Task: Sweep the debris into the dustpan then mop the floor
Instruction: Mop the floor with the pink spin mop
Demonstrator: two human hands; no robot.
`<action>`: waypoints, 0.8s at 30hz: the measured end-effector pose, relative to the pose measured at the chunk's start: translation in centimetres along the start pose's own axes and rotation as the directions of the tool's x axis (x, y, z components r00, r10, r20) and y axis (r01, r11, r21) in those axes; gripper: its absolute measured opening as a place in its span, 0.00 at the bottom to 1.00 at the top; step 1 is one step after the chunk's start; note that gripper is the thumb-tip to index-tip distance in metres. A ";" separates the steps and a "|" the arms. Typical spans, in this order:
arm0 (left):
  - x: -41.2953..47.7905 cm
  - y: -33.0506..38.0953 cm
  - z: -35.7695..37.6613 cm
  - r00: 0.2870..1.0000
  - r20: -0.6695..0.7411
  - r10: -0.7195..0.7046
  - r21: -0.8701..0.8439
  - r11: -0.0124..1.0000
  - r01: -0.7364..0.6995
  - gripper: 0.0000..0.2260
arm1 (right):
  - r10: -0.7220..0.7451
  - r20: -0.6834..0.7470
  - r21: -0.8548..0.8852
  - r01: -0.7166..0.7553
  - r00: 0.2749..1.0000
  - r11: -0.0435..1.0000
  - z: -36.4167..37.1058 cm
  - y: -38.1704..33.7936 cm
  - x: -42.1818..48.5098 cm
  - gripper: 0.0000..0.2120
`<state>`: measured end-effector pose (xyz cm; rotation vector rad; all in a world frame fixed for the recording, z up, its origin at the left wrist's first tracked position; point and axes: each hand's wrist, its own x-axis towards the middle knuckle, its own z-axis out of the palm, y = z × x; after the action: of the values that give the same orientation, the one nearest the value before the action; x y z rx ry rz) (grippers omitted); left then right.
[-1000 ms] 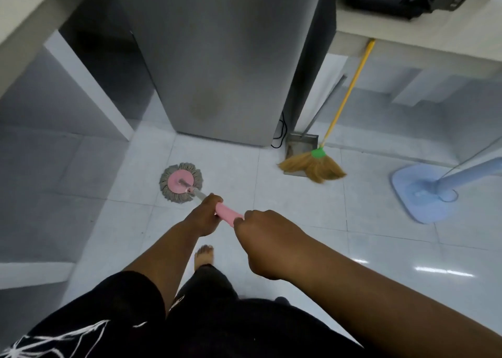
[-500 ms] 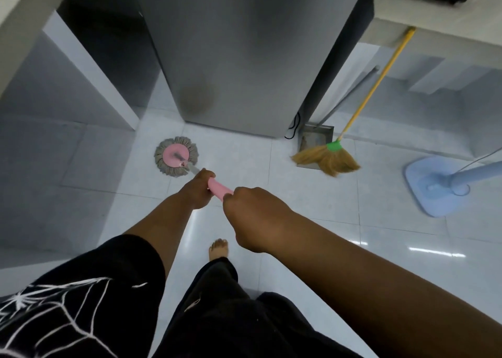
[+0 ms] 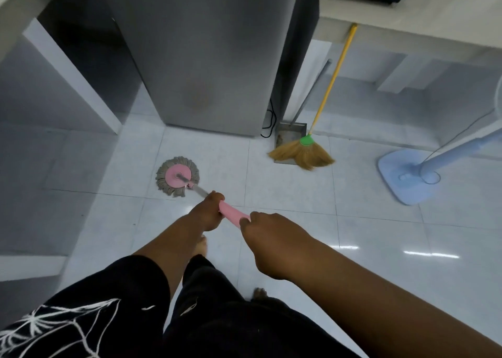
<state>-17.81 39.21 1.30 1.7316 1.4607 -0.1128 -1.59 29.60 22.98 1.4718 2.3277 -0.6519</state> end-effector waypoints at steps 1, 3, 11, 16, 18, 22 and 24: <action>-0.4 0.9 1.1 1.000 0.011 0.003 0.012 1.000 -0.003 0.19 | 0.008 0.006 -0.011 -0.008 1.000 1.000 0.4 0.5 -1.3 0.17; -1.2 2.8 3.2 1.000 0.029 0.011 0.019 1.000 -0.011 0.18 | 0.015 0.014 -0.026 -0.015 1.000 1.000 1.1 1.5 -3.9 0.16; -2.3 6.4 7.2 0.997 0.050 0.052 0.064 0.996 -0.055 0.19 | 0.039 -0.003 -0.049 -0.040 0.999 0.998 2.7 3.1 -9.0 0.18; -2.1 5.1 6.5 0.997 0.043 0.068 0.042 0.997 -0.070 0.20 | 0.024 0.014 -0.063 -0.024 1.000 0.998 2.7 2.0 -7.5 0.20; -1.6 4.2 5.3 0.998 0.031 0.057 0.020 0.998 -0.057 0.21 | 0.023 0.005 -0.059 -0.023 1.000 0.998 1.9 1.5 -6.0 0.19; 0.6 1.6 1.5 0.998 0.002 0.055 -0.015 0.998 -0.055 0.23 | 0.001 -0.006 -0.042 -0.001 1.000 0.999 -0.7 0.5 -1.4 0.14; 2.1 0.1 -0.9 0.998 -0.012 0.057 -0.024 0.998 -0.057 0.21 | 0.008 -0.021 -0.022 -0.008 1.000 1.000 -1.8 0.0 1.4 0.12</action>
<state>-17.41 41.40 0.72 1.7546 1.4142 -0.0547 -2.22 31.65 23.86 1.4842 2.3357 -0.6099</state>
